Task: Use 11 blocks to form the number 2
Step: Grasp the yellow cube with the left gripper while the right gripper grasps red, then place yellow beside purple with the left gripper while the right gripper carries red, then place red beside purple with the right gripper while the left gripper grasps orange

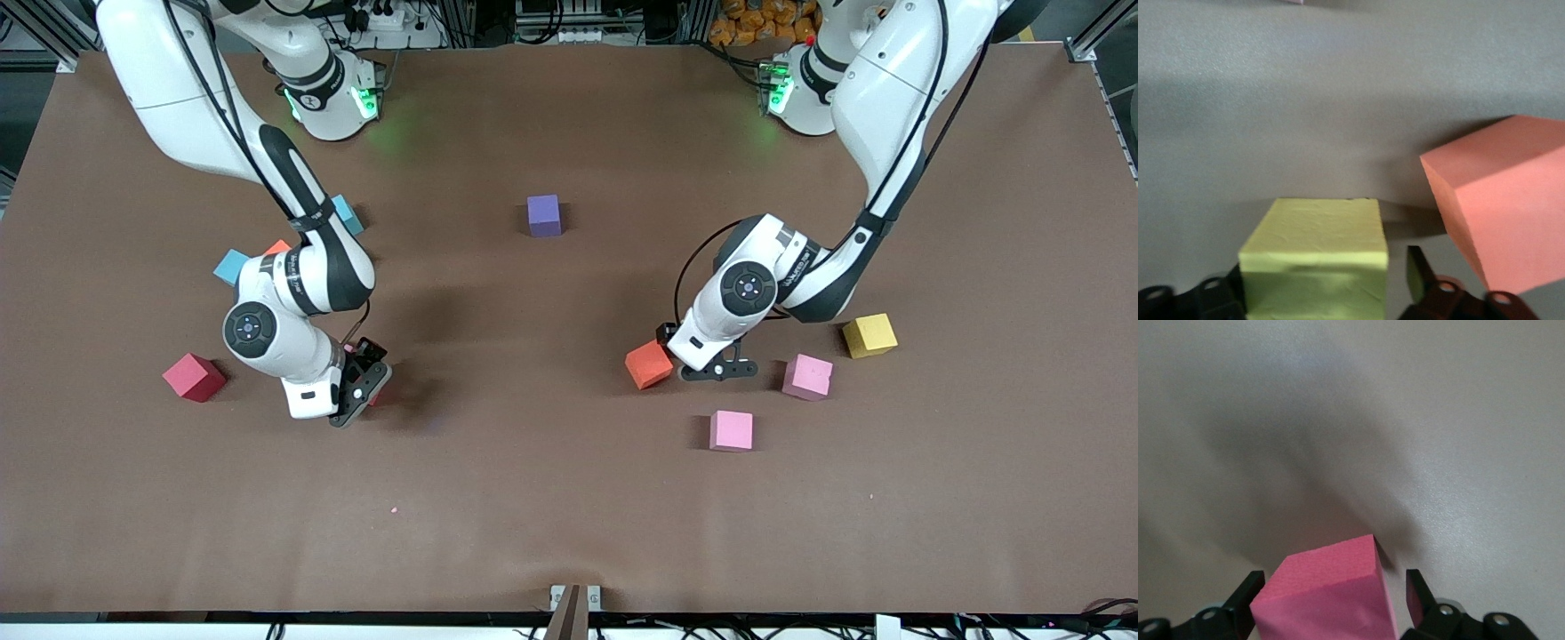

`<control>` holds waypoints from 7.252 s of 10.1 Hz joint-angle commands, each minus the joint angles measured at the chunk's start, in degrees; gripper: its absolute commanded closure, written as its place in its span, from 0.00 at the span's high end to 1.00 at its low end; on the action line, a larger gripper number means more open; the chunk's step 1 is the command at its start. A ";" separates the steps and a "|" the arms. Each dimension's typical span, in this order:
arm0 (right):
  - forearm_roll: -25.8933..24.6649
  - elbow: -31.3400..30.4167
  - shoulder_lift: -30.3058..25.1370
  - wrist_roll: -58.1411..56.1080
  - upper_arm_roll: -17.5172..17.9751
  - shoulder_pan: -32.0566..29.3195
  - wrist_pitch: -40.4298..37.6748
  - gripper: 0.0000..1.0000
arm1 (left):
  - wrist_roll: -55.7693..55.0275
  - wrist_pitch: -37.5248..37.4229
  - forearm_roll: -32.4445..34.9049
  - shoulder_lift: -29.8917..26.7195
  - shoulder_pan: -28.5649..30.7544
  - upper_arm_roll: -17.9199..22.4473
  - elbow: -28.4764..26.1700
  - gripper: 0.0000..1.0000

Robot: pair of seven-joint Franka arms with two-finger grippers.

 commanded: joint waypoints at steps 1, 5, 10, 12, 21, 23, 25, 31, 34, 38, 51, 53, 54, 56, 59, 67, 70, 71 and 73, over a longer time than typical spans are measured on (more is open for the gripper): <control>1.00 0.74 -0.31 -1.73 -0.03 -0.20 -0.64 0.45 | -2.35 0.02 0.89 0.46 0.15 -0.07 1.20 0.31; 1.70 8.87 -1.45 5.96 0.14 1.37 -13.23 0.24 | -22.52 -6.81 0.72 -3.91 0.14 -2.26 -0.03 0.31; 1.17 7.52 -6.37 22.59 2.78 7.35 -19.54 0.27 | -67.24 -7.46 0.80 -4.55 -1.43 -13.68 -6.52 0.31; 1.26 2.87 -9.26 12.03 2.78 6.92 -18.40 0.27 | -82.00 1.72 0.89 -4.63 -2.14 -17.46 -11.69 0.31; 0.82 -14.60 -20.52 -5.86 2.69 12.78 -8.00 0.27 | -121.72 10.48 3.08 -7.10 -10.13 -18.01 -17.79 0.31; 0.82 -19.64 -20.53 -6.91 2.78 15.95 -0.57 0.27 | -121.72 12.67 7.11 -6.05 -10.40 -18.09 -17.70 0.31; 0.82 -21.40 -21.66 -7.53 2.78 17.11 -0.55 0.27 | -121.63 13.64 8.36 -5.43 -10.49 -18.09 -17.52 0.31; 0.82 -24.13 -22.64 -17.37 3.39 13.07 0.06 0.27 | -121.63 14.53 9.86 -2.79 -11.89 -17.48 -15.95 0.34; 0.82 -24.13 -22.46 -19.39 3.48 13.07 1.28 0.27 | -121.63 14.44 10.21 -0.95 -11.89 -16.95 -13.93 0.35; 1.00 -25.89 -22.55 -18.43 4.89 13.07 1.20 0.27 | -121.54 13.13 12.48 -1.20 -16.63 -14.31 -13.13 1.00; 1.08 -30.80 -21.24 1.87 19.92 16.23 5.13 0.27 | -67.31 -0.86 12.85 2.29 -2.93 -8.35 10.04 1.00; 0.73 -32.13 -19.22 1.87 19.92 16.41 9.97 0.27 | -51.12 -0.86 11.53 3.27 -2.58 -5.80 11.48 1.00; 0.73 -32.13 -19.03 1.87 20.01 17.19 10.43 0.27 | -47.40 -0.86 11.01 3.54 -2.58 -5.35 12.09 1.00; 0.73 -32.13 -17.90 1.87 19.92 17.81 12.79 0.27 | -41.15 -0.86 10.04 5.63 -2.40 -4.65 15.24 1.00; 0.64 -32.13 -16.75 1.87 19.92 18.43 14.56 0.27 | -39.28 -0.86 10.56 8.37 -3.19 -4.56 16.93 1.00; 0.73 -32.13 -16.92 3.37 20.01 18.52 13.60 0.28 | -36.03 -3.32 10.73 10.74 -4.16 -4.56 16.75 1.00; 0.73 -32.22 -17.01 3.37 20.01 18.87 13.07 0.28 | -36.11 -3.40 10.12 10.75 -4.42 -4.56 16.84 0.29; 0.73 -32.22 -17.10 3.89 20.01 18.96 13.07 0.29 | -36.37 -3.40 10.03 10.48 -4.34 -4.56 16.84 0.12; 0.73 -32.22 -17.45 4.33 20.09 19.57 12.46 0.30 | -36.38 -5.67 10.29 9.17 -3.90 -4.56 17.10 0.11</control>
